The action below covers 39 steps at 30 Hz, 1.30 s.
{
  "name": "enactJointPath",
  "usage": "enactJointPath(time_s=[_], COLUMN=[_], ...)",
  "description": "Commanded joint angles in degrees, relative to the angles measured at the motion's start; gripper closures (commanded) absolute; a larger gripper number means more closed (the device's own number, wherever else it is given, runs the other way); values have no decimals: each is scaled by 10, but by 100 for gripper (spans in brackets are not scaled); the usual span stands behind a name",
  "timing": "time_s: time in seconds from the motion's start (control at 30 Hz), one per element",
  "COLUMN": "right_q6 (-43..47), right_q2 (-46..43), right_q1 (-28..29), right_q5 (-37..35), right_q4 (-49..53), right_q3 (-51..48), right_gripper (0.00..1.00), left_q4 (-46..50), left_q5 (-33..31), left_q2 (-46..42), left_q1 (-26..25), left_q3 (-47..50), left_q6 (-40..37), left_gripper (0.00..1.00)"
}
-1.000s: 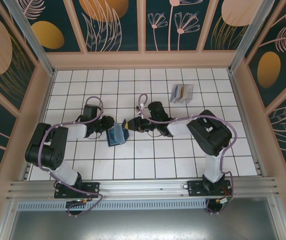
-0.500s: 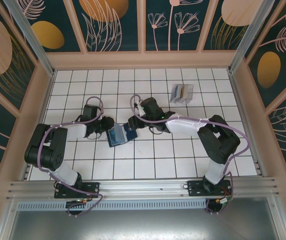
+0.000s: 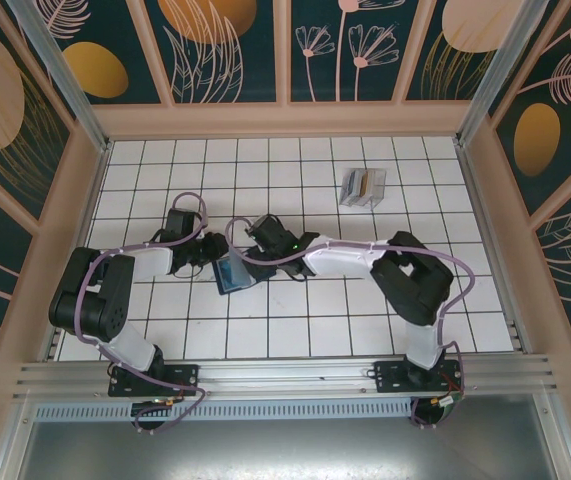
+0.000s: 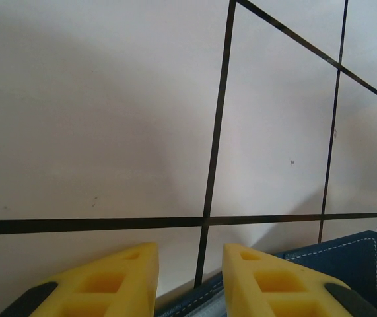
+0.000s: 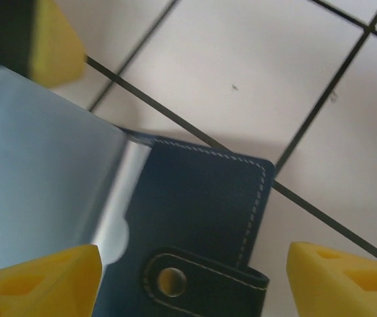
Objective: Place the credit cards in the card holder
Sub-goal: Close the card holder at the center of the table.
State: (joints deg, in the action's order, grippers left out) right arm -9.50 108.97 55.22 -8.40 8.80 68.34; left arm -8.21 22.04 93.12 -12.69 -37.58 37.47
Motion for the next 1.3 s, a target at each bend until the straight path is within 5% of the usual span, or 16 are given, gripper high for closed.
enactJointPath(time_s=[0.0, 0.43, 0.77, 1.27], right_q6=[-7, -17, -38, -64], right_q2=[18, 16, -9, 3], right_q1=[1, -2, -20, -23], right_q5=[-48, -97, -18, 73], right_q4=[33, 42, 27, -20], right_q3=[16, 18, -7, -19], right_gripper=[29, 54, 99, 100], left_q4=[17, 16, 35, 84], left_q5=[6, 5, -13, -57], left_q2=[4, 3, -18, -203], left_q1=[-1, -1, -1, 38], left_q3=[-16, -11, -10, 96], left_q6=[-16, -19, -22, 31], left_gripper=[68, 68, 63, 44])
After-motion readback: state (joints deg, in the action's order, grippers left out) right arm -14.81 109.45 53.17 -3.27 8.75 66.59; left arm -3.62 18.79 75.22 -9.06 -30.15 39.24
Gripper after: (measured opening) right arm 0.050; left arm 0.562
